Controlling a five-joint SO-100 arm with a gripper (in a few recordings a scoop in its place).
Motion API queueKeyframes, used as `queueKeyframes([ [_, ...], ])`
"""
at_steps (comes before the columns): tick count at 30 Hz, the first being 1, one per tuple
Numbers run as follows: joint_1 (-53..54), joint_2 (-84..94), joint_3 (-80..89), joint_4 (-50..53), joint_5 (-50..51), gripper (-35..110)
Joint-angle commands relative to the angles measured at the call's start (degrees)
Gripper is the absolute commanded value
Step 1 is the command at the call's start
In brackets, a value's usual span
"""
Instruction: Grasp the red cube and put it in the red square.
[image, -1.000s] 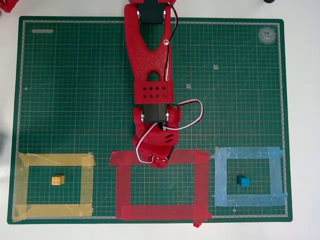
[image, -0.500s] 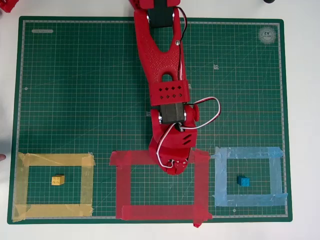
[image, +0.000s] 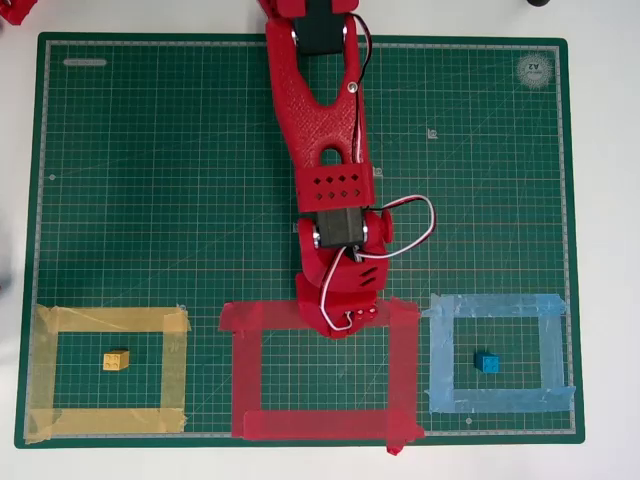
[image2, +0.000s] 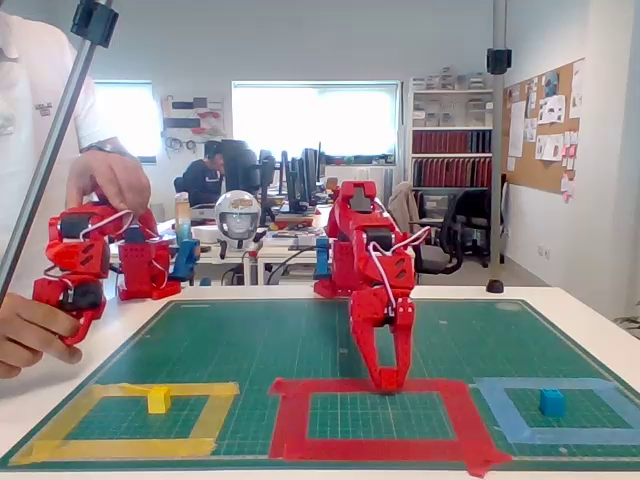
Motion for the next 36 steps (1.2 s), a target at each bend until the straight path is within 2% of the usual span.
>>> queueKeyframes([
  [1, 0.97, 2.37, -5.71, 10.72, -1.76, 0],
  [5, 1.93, 1.14, -11.69, 17.23, -1.76, 0],
  [11, 4.48, -2.72, -19.95, 19.51, -3.16, 0],
  [18, 5.27, -8.7, -36.47, 31.73, -3.6, 0],
  [27, 5.45, -16.35, -44.82, 30.76, -3.69, 0],
  [36, 5.89, -19.16, -44.91, 26.28, -5.1, 0],
])
